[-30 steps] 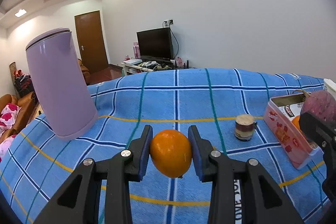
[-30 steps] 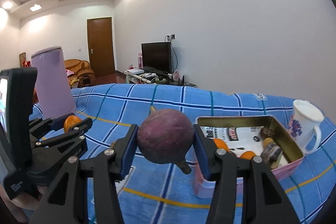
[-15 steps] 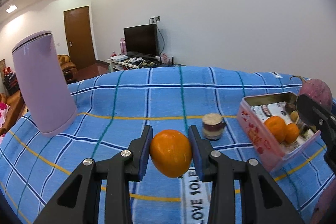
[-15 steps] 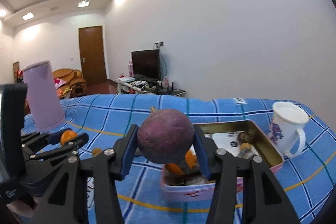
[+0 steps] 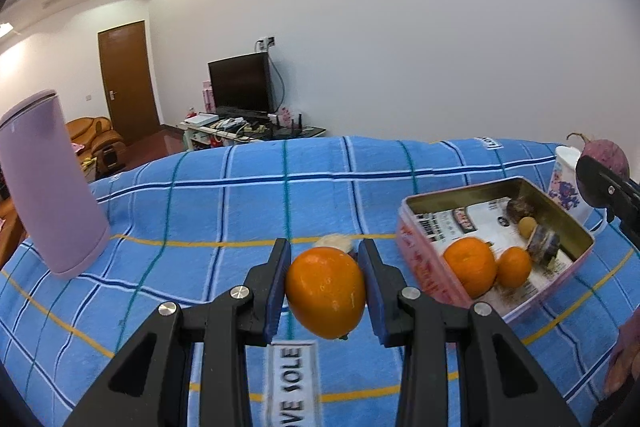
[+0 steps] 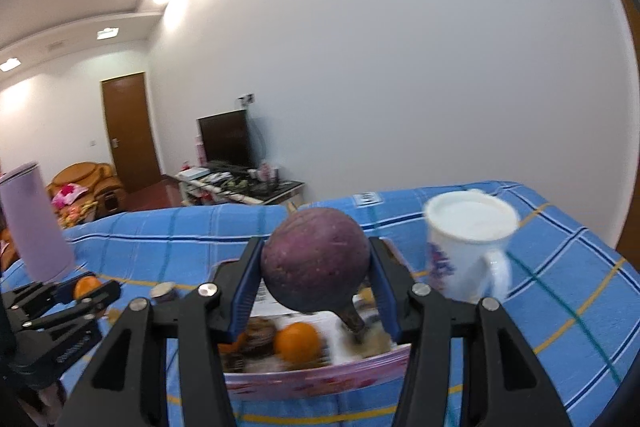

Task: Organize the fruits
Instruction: 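Lower the orange and purple fruit into the pink tin and open both grippers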

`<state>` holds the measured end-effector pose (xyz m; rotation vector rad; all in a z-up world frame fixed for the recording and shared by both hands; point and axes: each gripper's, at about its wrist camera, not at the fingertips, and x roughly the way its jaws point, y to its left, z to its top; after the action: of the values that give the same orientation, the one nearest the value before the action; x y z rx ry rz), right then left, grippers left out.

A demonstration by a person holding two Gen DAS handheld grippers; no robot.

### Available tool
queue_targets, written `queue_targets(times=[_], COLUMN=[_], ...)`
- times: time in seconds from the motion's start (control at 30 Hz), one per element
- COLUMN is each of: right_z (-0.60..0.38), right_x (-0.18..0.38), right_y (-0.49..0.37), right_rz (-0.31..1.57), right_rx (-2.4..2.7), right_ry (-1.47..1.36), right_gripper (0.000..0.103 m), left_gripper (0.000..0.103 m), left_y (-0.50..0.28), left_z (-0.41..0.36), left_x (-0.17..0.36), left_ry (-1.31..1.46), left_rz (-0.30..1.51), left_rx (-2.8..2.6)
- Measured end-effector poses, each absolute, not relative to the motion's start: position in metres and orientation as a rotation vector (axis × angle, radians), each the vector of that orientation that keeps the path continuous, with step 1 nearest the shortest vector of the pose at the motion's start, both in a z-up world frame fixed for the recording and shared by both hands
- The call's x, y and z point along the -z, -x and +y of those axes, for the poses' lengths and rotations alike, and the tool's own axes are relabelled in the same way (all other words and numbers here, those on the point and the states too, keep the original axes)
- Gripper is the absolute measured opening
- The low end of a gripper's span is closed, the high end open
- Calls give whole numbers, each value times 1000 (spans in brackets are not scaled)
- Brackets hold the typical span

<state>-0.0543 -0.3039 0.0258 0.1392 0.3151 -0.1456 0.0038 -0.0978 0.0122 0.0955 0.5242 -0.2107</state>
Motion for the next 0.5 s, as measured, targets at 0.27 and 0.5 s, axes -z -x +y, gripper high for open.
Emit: queue_targets(times=[0.27,0.5], right_z=[-349,-362], right_x=[-23,-15], right_y=[55,29], right_rz=[324,380], right_rx=[238,250], right_ry=[-188,-195], right_gripper=[54,54], left_gripper=[37,37], left_y=[-10,-21], left_z=[-139,-188], left_x=[-20,-18], left_ry=[-105,-114], left_rz=[512,529], left_rx=[287,345])
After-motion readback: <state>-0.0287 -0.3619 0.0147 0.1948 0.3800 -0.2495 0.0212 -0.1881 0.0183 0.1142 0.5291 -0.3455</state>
